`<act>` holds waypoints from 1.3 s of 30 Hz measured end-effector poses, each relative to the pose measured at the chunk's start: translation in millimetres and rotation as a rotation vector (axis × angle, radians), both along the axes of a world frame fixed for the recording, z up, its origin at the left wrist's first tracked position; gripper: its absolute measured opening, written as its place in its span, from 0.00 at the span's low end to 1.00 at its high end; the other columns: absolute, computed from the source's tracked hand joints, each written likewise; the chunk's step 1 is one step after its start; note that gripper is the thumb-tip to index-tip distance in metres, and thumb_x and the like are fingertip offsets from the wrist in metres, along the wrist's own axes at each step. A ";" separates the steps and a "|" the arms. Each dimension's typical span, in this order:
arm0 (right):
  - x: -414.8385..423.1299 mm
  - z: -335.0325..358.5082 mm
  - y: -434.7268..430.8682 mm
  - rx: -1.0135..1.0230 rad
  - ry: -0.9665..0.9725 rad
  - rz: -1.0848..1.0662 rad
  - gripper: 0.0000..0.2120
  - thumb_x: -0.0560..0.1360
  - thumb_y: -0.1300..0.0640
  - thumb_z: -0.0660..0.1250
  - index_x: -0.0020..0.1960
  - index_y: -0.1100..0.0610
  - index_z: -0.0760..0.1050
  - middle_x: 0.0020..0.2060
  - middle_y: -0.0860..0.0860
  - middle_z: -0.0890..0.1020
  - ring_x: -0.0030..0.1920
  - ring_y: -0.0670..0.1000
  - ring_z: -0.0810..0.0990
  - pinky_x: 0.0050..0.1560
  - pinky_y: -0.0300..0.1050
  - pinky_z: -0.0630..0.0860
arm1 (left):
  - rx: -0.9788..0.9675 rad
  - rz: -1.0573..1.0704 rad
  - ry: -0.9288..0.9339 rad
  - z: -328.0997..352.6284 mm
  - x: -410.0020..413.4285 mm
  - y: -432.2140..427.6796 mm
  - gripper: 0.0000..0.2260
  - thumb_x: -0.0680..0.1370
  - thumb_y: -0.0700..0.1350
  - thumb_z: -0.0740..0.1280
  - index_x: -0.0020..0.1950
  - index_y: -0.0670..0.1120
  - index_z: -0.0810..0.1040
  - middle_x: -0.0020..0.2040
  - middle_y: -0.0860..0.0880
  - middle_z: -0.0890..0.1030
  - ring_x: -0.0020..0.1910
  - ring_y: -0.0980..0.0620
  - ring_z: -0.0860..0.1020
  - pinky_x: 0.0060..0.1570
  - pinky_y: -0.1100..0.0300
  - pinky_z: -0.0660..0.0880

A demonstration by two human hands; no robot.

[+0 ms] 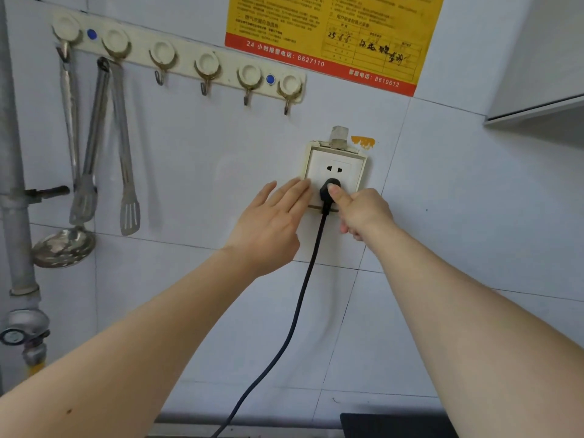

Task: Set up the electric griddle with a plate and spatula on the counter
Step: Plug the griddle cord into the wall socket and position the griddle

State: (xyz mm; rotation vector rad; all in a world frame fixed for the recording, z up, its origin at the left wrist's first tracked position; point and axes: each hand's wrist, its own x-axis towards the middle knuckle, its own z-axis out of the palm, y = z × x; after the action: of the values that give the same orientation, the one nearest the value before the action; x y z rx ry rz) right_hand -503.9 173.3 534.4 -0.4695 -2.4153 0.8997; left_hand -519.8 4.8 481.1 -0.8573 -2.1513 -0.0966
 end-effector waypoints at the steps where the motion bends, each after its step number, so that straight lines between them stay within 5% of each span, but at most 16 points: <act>1: 1.0 0.1 -0.2 -0.021 -0.010 0.013 0.28 0.75 0.33 0.58 0.35 0.58 0.74 0.29 0.54 0.81 0.31 0.56 0.76 0.48 0.53 0.79 | -0.012 0.006 -0.020 -2.3 4.3 -6.4 0.32 0.76 0.44 0.59 0.77 0.45 0.50 0.79 0.48 0.52 0.77 0.51 0.48 0.73 0.54 0.41; 5: 15.0 5.2 -12.9 -0.153 0.069 0.060 0.23 0.74 0.38 0.65 0.34 0.58 0.74 0.28 0.54 0.78 0.24 0.50 0.73 0.28 0.42 0.73 | -0.035 0.021 -0.134 -15.2 28.0 -36.5 0.32 0.76 0.45 0.61 0.77 0.47 0.50 0.79 0.48 0.51 0.77 0.50 0.49 0.74 0.51 0.43; 9: 37.7 -48.6 -62.2 -0.158 -0.006 0.193 0.23 0.74 0.39 0.64 0.29 0.54 0.74 0.19 0.48 0.77 0.16 0.43 0.72 0.19 0.33 0.69 | 0.017 0.014 -0.281 -56.6 59.5 -68.3 0.32 0.74 0.46 0.63 0.76 0.47 0.55 0.78 0.46 0.55 0.76 0.48 0.55 0.74 0.50 0.48; 13: 74.7 -163.1 -119.0 -0.259 -0.188 0.342 0.23 0.75 0.41 0.64 0.28 0.55 0.77 0.21 0.48 0.81 0.21 0.43 0.78 0.27 0.38 0.76 | 0.099 0.063 -0.516 -132.2 93.3 -94.2 0.31 0.74 0.47 0.64 0.75 0.45 0.58 0.77 0.45 0.57 0.74 0.46 0.58 0.73 0.50 0.53; 18: 113.8 -257.4 -133.6 -0.289 -0.307 0.310 0.18 0.77 0.47 0.62 0.32 0.53 0.79 0.29 0.47 0.83 0.35 0.49 0.83 0.48 0.51 0.82 | 0.239 0.196 -0.838 -225.3 133.7 -130.7 0.31 0.74 0.48 0.65 0.75 0.47 0.60 0.76 0.46 0.60 0.73 0.43 0.62 0.71 0.49 0.58; 21: 137.6 -299.4 -132.9 -0.242 -0.401 0.352 0.16 0.77 0.48 0.62 0.34 0.52 0.79 0.35 0.49 0.84 0.43 0.53 0.82 0.48 0.50 0.78 | 0.284 0.261 -0.953 -266.4 156.8 -151.1 0.30 0.74 0.50 0.65 0.74 0.48 0.60 0.75 0.47 0.62 0.72 0.43 0.63 0.70 0.47 0.61; 25: 169.7 -349.7 -122.7 -0.146 -0.508 0.296 0.13 0.77 0.46 0.64 0.50 0.54 0.80 0.46 0.50 0.83 0.50 0.53 0.79 0.45 0.43 0.69 | 0.305 0.355 -1.124 -306.7 179.7 -173.5 0.32 0.74 0.55 0.66 0.75 0.48 0.60 0.73 0.45 0.65 0.71 0.44 0.65 0.68 0.48 0.64; 30: 197.0 -391.8 -107.4 -0.301 -0.764 0.208 0.29 0.71 0.36 0.66 0.64 0.54 0.72 0.62 0.52 0.78 0.60 0.55 0.76 0.57 0.48 0.71 | 0.552 0.453 -1.504 -334.4 190.3 -193.9 0.38 0.71 0.60 0.70 0.75 0.48 0.59 0.74 0.45 0.66 0.70 0.44 0.67 0.65 0.51 0.67; 32: 206.5 -398.0 -105.7 -0.517 -0.882 0.198 0.35 0.65 0.32 0.69 0.62 0.54 0.73 0.60 0.52 0.78 0.53 0.54 0.78 0.54 0.49 0.74 | 0.594 0.457 -1.619 -343.2 192.2 -196.2 0.38 0.70 0.60 0.71 0.74 0.47 0.61 0.71 0.45 0.70 0.67 0.44 0.70 0.61 0.53 0.69; 35: 216.8 -404.1 -101.7 -0.847 -1.018 0.160 0.50 0.52 0.30 0.76 0.66 0.55 0.73 0.60 0.53 0.79 0.57 0.57 0.78 0.62 0.55 0.74 | 0.752 0.428 -1.731 -351.8 192.8 -198.4 0.35 0.68 0.59 0.73 0.70 0.48 0.66 0.62 0.48 0.76 0.55 0.50 0.76 0.50 0.58 0.73; 37: 219.3 -411.6 -99.3 -0.921 -0.975 0.173 0.51 0.46 0.34 0.80 0.64 0.57 0.75 0.56 0.54 0.82 0.54 0.57 0.81 0.62 0.55 0.75 | 0.840 0.391 -1.765 -356.2 189.3 -200.0 0.34 0.67 0.59 0.74 0.69 0.49 0.68 0.53 0.53 0.77 0.45 0.56 0.75 0.42 0.62 0.72; 39: 223.5 -417.2 -98.9 -0.926 -0.910 0.175 0.48 0.46 0.37 0.81 0.61 0.57 0.77 0.52 0.54 0.84 0.52 0.56 0.82 0.59 0.55 0.77 | 0.887 0.361 -1.810 -359.2 184.9 -201.6 0.35 0.66 0.59 0.74 0.69 0.49 0.68 0.51 0.53 0.78 0.46 0.55 0.77 0.42 0.61 0.74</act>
State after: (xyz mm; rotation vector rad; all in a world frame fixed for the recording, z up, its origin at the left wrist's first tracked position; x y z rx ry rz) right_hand -280.4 74.5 117.2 -1.2162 -2.6391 2.2850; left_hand -334.8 -196.8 121.9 0.5074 -3.0799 -2.0900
